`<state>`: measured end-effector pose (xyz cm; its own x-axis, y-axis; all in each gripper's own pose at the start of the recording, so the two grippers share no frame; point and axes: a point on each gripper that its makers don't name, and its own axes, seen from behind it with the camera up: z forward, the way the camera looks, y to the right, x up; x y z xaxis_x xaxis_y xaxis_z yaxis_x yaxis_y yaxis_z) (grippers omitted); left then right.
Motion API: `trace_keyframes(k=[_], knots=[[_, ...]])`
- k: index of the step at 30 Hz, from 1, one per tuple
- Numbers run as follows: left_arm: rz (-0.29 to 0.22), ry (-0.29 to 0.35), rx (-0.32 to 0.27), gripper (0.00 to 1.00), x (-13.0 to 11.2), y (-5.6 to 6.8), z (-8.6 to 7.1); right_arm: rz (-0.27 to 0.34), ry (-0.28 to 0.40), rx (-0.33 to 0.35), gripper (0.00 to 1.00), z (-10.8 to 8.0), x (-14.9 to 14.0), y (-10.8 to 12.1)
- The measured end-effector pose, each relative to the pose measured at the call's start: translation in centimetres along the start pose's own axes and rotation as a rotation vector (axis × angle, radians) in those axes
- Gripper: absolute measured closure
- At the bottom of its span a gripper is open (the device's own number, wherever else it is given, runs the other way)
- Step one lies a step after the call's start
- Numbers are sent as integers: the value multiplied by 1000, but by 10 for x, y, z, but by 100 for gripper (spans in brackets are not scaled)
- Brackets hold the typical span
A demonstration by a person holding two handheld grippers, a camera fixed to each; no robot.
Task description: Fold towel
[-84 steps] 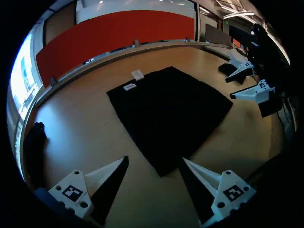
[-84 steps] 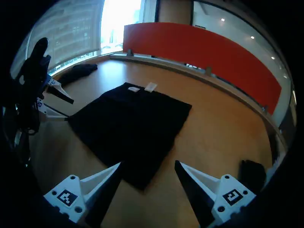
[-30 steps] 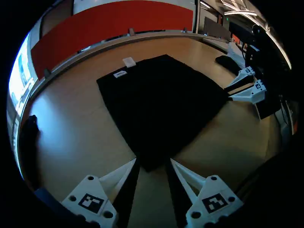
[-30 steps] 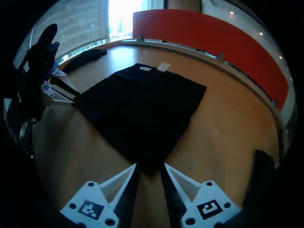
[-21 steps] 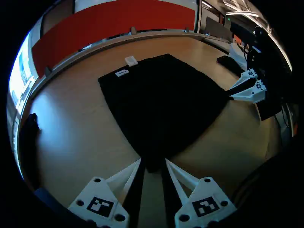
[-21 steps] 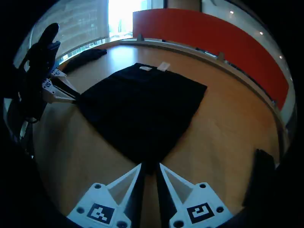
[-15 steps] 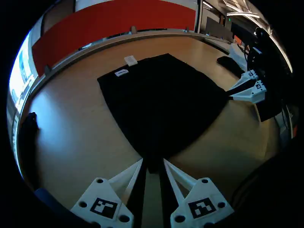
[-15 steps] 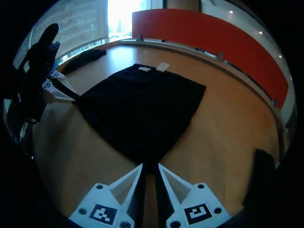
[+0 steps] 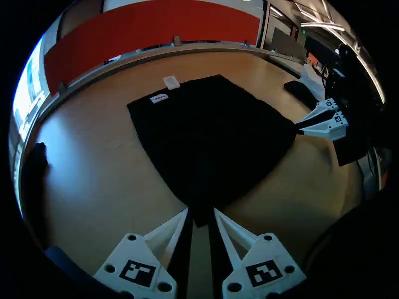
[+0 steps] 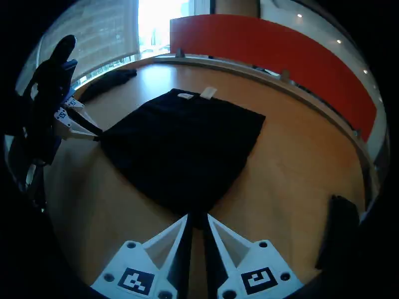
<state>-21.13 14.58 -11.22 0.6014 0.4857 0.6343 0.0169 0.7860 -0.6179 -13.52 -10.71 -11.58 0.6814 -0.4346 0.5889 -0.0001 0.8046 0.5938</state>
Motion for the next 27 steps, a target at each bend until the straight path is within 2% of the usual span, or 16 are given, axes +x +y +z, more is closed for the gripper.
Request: trace_keyframes(k=[14, 27], knots=[[-11, 18, 1, 81, 10, 2, -11, 1, 17, 0, 87, -9, 9, 0], [-57, 28, -10, 81, 18, 12, -40, 9, 39, 9, 87, -41, 23, -10]])
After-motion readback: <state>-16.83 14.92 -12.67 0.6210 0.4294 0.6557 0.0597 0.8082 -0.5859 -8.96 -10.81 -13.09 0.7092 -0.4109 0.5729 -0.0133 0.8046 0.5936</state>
